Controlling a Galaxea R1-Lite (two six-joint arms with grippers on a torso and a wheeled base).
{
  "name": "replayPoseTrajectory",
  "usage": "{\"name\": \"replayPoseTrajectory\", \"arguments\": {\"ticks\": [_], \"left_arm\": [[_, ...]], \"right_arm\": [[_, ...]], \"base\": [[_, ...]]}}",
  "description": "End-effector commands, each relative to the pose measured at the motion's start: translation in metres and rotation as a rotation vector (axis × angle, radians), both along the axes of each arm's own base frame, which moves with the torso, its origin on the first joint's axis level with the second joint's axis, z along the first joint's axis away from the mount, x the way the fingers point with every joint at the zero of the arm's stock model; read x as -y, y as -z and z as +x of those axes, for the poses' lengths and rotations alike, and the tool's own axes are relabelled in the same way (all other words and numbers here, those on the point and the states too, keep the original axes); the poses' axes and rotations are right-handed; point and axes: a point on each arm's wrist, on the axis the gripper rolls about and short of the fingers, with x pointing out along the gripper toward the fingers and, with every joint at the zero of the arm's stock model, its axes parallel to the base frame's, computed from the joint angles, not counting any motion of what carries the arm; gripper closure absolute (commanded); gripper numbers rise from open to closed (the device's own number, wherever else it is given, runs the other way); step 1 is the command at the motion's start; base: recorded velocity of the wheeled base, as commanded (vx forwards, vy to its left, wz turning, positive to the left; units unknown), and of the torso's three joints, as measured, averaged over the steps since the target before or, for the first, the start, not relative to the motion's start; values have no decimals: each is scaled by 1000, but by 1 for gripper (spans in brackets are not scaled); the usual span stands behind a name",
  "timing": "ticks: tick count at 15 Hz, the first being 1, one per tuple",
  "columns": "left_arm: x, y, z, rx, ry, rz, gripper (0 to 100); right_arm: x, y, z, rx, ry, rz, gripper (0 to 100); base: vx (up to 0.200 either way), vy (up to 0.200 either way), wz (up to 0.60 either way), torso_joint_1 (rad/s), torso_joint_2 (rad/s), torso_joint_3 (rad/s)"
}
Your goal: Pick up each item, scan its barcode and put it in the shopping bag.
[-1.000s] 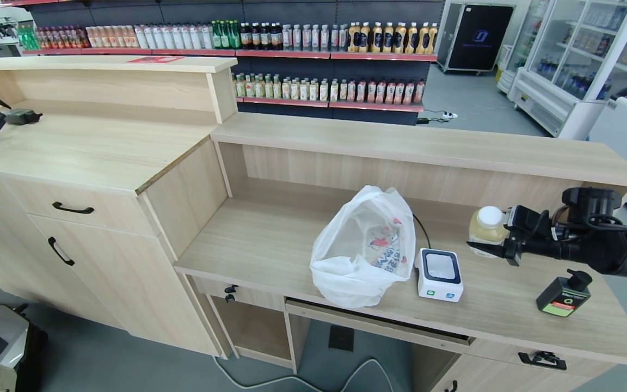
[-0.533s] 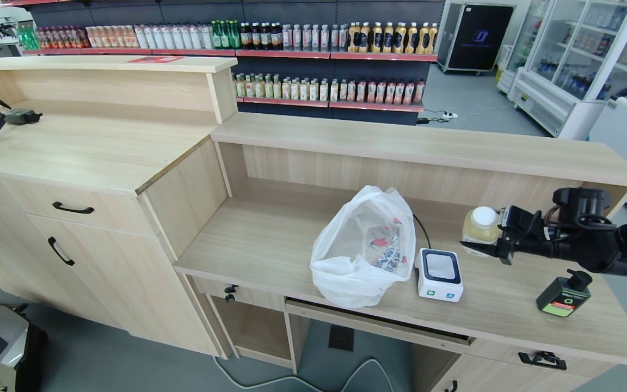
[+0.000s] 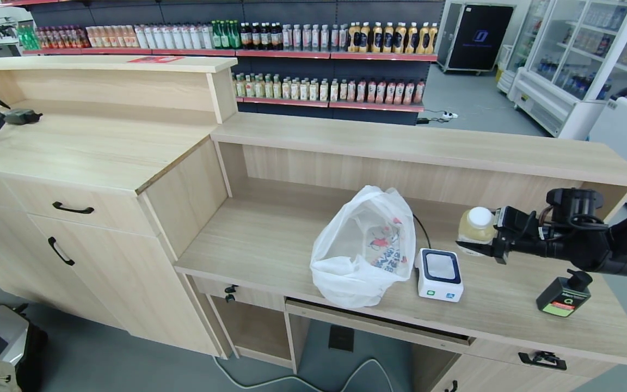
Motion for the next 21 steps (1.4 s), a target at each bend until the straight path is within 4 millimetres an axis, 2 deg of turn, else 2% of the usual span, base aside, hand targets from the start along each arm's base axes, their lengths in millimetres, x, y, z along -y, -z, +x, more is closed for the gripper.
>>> {"name": "replayPoseTrajectory", "arguments": {"ticks": [1, 11, 21], "left_arm": [[0, 0, 0, 0, -1, 0, 100], [0, 0, 0, 0, -1, 0, 100], [0, 0, 0, 0, -1, 0, 100]], "right_arm": [[0, 4, 3, -4, -6, 3, 100], [-1, 14, 18, 4, -27, 9, 100], [-4, 21, 24, -3, -36, 12, 100]], "base": [[0, 0, 0, 0, 0, 0], [0, 0, 0, 0, 0, 0], [0, 0, 0, 0, 0, 0]]}}
